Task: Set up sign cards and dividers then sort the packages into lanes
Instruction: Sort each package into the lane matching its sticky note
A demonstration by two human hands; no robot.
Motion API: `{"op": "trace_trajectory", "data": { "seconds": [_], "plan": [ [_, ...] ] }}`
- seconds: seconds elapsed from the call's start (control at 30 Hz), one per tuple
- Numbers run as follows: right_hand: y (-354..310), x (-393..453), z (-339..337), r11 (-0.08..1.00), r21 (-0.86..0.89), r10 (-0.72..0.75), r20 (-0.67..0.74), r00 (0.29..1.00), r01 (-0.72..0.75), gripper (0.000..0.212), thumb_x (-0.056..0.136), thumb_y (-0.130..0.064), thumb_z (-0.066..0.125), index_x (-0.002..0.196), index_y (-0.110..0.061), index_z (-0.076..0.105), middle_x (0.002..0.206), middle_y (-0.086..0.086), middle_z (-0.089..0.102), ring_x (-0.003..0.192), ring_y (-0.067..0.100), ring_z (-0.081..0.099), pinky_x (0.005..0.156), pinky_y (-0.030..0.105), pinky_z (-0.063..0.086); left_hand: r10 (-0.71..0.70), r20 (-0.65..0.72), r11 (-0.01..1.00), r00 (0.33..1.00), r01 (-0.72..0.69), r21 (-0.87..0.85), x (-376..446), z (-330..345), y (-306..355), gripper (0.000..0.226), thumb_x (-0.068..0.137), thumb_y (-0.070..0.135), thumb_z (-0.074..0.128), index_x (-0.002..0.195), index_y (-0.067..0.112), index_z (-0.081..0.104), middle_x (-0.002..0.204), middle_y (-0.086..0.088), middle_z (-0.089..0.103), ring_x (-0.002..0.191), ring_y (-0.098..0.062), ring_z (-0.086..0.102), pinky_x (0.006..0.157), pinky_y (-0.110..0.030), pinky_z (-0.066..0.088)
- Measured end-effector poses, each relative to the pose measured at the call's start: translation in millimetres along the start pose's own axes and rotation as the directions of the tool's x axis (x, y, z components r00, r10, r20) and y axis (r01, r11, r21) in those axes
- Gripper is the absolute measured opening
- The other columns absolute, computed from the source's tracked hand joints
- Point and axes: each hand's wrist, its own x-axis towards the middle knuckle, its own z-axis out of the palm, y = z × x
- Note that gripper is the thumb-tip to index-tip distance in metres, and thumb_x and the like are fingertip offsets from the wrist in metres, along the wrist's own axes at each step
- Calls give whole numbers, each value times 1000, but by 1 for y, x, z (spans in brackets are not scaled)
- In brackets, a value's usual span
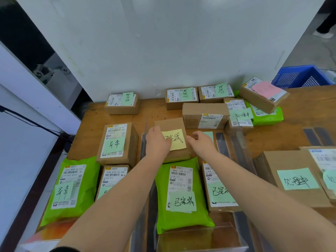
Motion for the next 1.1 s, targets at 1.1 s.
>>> {"op": "trace_trajectory", "data": {
  "seconds": [1.1],
  "plan": [
    [62, 87, -15, 966, -128, 192, -230, 954, -225, 21, 83, -5, 62, 100, -14, 54, 112, 9, 57, 106, 27, 55, 79, 37, 52, 228, -1, 961, 974, -226, -157, 115, 36, 81, 72, 77, 39, 72, 137, 18, 40, 134, -3, 47, 125, -20, 43, 103, -38, 39]
  ]
}}
